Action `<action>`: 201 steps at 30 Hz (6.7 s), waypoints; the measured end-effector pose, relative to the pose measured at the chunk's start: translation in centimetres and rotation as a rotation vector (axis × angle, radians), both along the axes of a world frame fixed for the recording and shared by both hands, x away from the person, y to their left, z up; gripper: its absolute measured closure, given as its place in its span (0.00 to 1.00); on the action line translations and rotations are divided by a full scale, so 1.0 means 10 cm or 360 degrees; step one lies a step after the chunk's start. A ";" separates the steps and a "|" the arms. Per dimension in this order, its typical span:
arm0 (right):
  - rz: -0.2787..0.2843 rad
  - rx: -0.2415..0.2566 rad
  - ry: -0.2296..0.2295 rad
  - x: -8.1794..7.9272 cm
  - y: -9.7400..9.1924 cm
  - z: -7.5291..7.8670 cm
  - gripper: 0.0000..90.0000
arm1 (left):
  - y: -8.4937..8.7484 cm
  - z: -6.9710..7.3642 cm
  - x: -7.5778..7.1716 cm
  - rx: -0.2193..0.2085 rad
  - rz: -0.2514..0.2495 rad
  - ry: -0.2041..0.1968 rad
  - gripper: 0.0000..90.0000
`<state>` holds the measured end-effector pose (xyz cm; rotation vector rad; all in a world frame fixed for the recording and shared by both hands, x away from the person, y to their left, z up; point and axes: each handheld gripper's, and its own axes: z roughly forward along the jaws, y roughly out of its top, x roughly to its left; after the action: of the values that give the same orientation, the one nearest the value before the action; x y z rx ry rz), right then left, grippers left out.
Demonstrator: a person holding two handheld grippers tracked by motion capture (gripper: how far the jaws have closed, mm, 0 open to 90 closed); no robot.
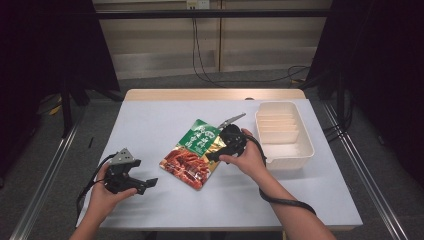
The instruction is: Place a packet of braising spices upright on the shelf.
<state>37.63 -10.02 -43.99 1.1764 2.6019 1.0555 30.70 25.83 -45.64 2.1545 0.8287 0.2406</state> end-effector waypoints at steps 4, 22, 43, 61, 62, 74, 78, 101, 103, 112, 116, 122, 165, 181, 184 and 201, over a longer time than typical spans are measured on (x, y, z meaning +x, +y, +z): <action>-0.0022 -0.0045 0.0022 0.15 0.03 0.00 0.08 | 0.00 0.00 0.00 -0.0014 0.0005 0.0009 0.03; -0.0116 -0.0093 0.0089 0.70 -0.03 -0.12 0.10 | 0.02 0.01 0.01 0.0007 -0.0004 0.0000 0.03; -0.0047 -0.0022 0.0216 0.93 0.06 -0.27 0.23 | 0.04 0.03 -0.02 0.0005 0.0008 -0.0039 0.04; 0.0021 -0.0043 0.0347 0.90 0.12 -0.02 0.54 | 0.03 0.04 -0.02 0.0008 0.0012 -0.0050 0.04; 0.0026 -0.0056 0.0346 0.90 0.14 -0.02 0.56 | 0.03 0.04 -0.02 0.0006 0.0012 -0.0050 0.04; 0.0065 -0.0238 0.0405 0.92 0.22 0.04 0.99 | 0.05 0.05 -0.02 -0.0003 0.0034 -0.0067 0.04; 0.0088 -0.0265 0.0430 0.91 0.21 0.14 1.00 | 0.06 0.06 -0.02 -0.0006 0.0047 -0.0063 0.04; 0.0088 -0.0307 0.0531 0.84 0.10 0.88 1.00 | 0.05 0.07 -0.03 -0.0036 0.0056 -0.0070 0.04; 0.0084 -0.0318 0.0532 0.83 0.10 0.92 1.00 | 0.05 0.07 -0.03 -0.0040 0.0060 -0.0068 0.04; 0.0127 -0.0364 0.0517 0.76 0.12 1.28 1.00 | 0.05 0.06 -0.03 -0.0053 0.0051 -0.0066 0.04; 0.0137 -0.0411 0.0500 0.73 0.15 1.40 1.00 | 0.04 0.06 -0.03 -0.0059 0.0054 -0.0058 0.04; 0.0154 -0.0442 0.0481 0.68 0.16 1.58 1.00 | 0.04 0.07 -0.03 -0.0044 0.0055 -0.0055 0.04; 0.0136 -0.0622 0.0349 0.52 -0.47 2.37 1.00 | 0.01 0.05 -0.03 -0.0006 0.0029 -0.0046 0.05; 0.0108 -0.0605 0.0340 0.51 -0.66 2.37 1.00 | 0.01 0.04 -0.03 -0.0004 0.0025 -0.0055 0.05; 0.0110 -0.0607 0.0335 0.51 -0.71 2.36 1.00 | 0.00 0.04 -0.04 -0.0021 0.0038 -0.0041 0.05; 0.0073 -0.0639 0.0358 0.48 -0.92 2.33 1.00 | -0.02 0.04 -0.04 -0.0003 0.0036 -0.0041 0.05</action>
<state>42.41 -19.23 -20.65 1.1944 2.8333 0.3883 30.28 25.68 -45.29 2.1373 0.8385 0.2784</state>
